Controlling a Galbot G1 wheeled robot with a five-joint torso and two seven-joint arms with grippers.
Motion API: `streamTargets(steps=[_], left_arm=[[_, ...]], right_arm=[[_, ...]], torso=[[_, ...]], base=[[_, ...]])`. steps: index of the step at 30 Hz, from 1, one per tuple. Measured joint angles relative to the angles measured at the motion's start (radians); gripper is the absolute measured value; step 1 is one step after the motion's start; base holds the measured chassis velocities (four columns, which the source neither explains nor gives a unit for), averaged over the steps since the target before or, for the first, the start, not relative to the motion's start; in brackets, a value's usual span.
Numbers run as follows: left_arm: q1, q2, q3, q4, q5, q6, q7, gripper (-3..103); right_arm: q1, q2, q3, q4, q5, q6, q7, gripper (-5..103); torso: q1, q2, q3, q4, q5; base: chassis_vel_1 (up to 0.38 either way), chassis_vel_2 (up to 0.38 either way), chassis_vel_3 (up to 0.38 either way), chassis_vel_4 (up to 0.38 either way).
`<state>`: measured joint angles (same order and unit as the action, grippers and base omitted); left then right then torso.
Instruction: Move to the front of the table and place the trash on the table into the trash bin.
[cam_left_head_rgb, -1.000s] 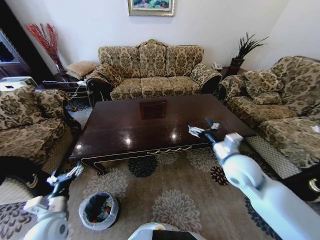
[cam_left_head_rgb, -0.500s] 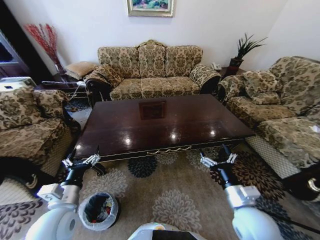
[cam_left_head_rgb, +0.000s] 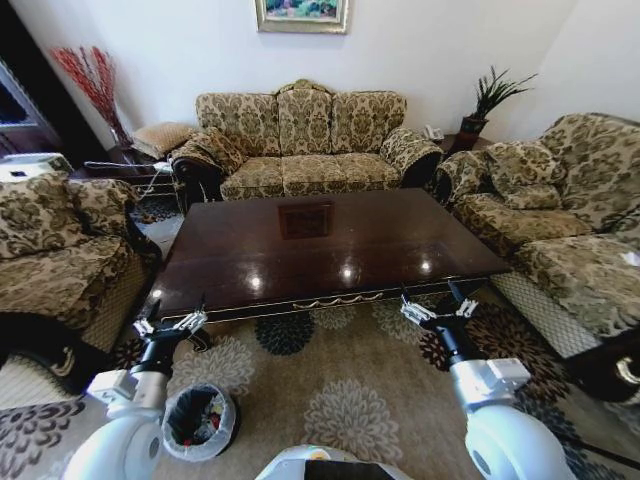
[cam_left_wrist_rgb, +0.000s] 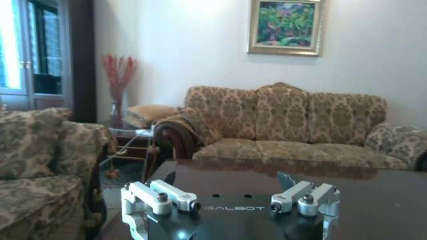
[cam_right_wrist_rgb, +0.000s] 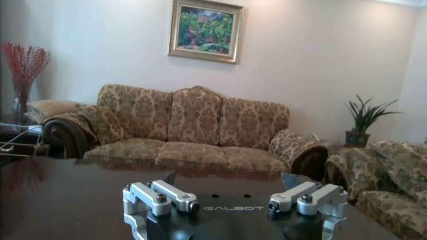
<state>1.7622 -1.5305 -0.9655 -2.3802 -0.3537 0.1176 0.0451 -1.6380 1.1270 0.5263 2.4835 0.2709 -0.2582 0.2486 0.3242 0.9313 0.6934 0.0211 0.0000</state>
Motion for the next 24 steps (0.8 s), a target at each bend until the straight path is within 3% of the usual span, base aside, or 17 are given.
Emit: streamTargets(steps=[8, 19, 20, 23, 24], left_arm=[[0.049, -0.043, -0.019, 0.0, 0.006, -0.065, 0.009, 100], [0.065, -0.079, -0.009, -0.01, 0.019, -0.1, 0.008, 100], [0.065, -0.08, -0.003, -0.011, 0.026, -0.108, 0.007, 100], [0.065, -0.081, 0.005, -0.019, 0.032, -0.112, 0.007, 100], [0.064, -0.081, 0.011, -0.025, 0.036, -0.107, 0.007, 100]], right_arm=[[0.011, 0.006, -0.035, -0.012, -0.017, 0.007, -0.007, 100], [-0.029, 0.019, -0.057, -0.015, -0.079, 0.046, -0.014, 100], [-0.059, 0.025, -0.067, -0.023, -0.118, 0.086, -0.023, 100], [-0.091, 0.033, -0.067, -0.036, -0.143, 0.145, -0.057, 100], [-0.109, 0.037, -0.061, -0.045, -0.151, 0.18, -0.081, 100]], torso=[[0.0, 0.0, 0.0, 0.0001, 0.0002], [0.0, 0.0, 0.0, 0.0003, 0.0002], [0.0, 0.0, 0.0, -0.0001, -0.0009], [0.0, 0.0, 0.0, 0.0006, 0.0008], [0.0, 0.0, 0.0, -0.0004, 0.0011]], base=[[-0.134, -0.15, 0.212, 0.209], [-0.248, -0.251, 0.342, 0.354], [-0.307, -0.312, 0.365, 0.337], [-0.278, -0.28, 0.264, 0.267], [-0.201, -0.193, 0.132, 0.166]])
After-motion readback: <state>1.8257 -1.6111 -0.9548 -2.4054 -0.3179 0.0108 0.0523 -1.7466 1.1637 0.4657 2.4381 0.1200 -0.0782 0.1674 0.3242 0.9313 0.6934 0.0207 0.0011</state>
